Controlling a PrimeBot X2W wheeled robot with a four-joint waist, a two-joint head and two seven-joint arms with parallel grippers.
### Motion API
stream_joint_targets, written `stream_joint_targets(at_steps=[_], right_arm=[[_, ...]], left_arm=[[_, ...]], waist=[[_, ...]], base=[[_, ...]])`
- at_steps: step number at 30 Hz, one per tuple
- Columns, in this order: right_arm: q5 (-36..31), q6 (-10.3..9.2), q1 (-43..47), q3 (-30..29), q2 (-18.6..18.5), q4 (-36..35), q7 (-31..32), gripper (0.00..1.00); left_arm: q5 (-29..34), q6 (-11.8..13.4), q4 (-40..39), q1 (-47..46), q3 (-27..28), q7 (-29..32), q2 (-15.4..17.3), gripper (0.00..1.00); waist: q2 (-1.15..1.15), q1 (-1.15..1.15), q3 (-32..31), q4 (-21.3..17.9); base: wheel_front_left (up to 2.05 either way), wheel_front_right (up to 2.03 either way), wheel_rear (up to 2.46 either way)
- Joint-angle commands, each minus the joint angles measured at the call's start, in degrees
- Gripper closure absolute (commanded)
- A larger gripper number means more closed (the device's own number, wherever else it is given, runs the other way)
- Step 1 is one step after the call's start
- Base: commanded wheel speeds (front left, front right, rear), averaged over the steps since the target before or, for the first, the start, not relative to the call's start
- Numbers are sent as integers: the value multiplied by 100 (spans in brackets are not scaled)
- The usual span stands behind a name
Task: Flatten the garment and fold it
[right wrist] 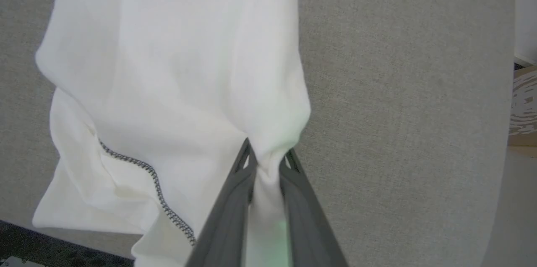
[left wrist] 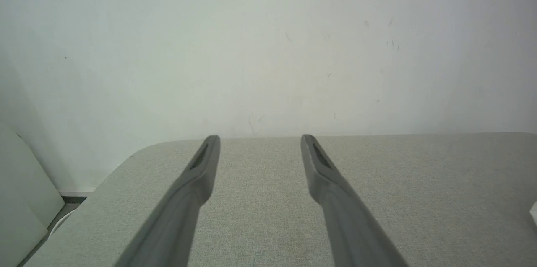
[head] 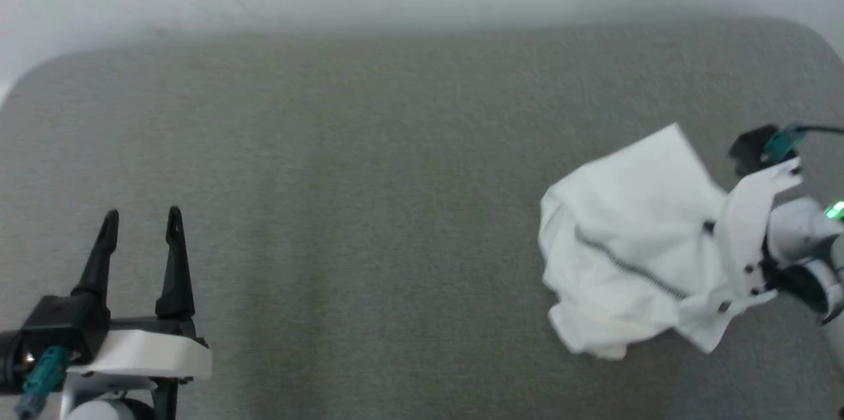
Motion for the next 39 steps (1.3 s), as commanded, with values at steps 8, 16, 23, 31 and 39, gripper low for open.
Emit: stream_joint_targets(at_steps=[8,16,23,31,39], right_arm=[[-451,-8,-960,161,-738,744,-1097,100],[-1141,-8,-1411,-378,-1201,1463,-2094,100],[-1730,-8,-1660,-849,-1098,1914,-2971,100],[-2351,-8,-1691,-1135,-793,2344,-3619,0],[-2856,-8,-1108,-1483,-915,2291,-4614,0]], left_arm=[[38,197,-811,-344,144,291,154,0],[160,290,-1363,-689,136,516,266,0],[243,340,-1518,-888,164,617,364,0],[256,385,-1397,-902,143,590,344,0],[239,394,-917,-682,0,553,262,0]], waist=[[0,0,1894,-1459],[0,0,2525,-1513],[0,0,2720,-1419],[0,0,2567,-1307],[0,0,1652,-1164]], base=[[0,0,0],[0,0,0],[0,0,0],[0,0,0],[0,0,0]])
